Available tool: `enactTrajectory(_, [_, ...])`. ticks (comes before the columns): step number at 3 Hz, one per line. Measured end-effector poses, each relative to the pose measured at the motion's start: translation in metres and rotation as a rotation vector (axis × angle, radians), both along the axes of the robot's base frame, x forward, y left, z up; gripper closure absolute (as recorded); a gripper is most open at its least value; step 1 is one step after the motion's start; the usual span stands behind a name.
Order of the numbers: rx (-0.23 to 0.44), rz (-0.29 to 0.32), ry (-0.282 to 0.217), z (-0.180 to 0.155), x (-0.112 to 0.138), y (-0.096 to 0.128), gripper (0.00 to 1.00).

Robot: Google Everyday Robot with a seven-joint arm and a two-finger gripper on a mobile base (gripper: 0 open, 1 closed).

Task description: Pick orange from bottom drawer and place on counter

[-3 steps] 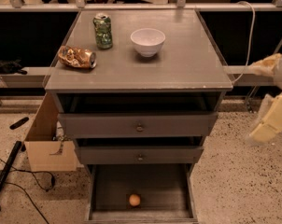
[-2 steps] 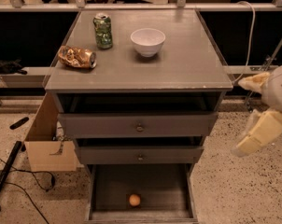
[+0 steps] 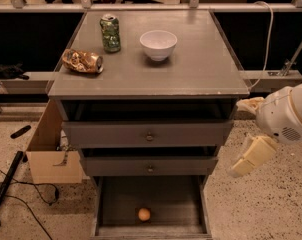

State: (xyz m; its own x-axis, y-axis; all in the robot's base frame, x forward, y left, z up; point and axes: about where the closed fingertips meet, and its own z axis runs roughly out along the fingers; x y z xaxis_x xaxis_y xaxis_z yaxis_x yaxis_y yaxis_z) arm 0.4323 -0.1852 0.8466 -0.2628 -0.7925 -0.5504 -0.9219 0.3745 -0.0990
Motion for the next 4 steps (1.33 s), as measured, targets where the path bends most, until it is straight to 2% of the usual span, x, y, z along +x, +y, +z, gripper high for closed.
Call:
enactTrajectory(2, [0.050, -0.027, 0.030, -0.088, 0.000, 0.034, 0.00])
enactTrajectory(3, [0.122, -0.034, 0.042, -0.190, 0.011, 0.043, 0.00])
enactTrajectory(4, [0.124, -0.025, 0.048, -0.197, 0.010, 0.047, 0.00])
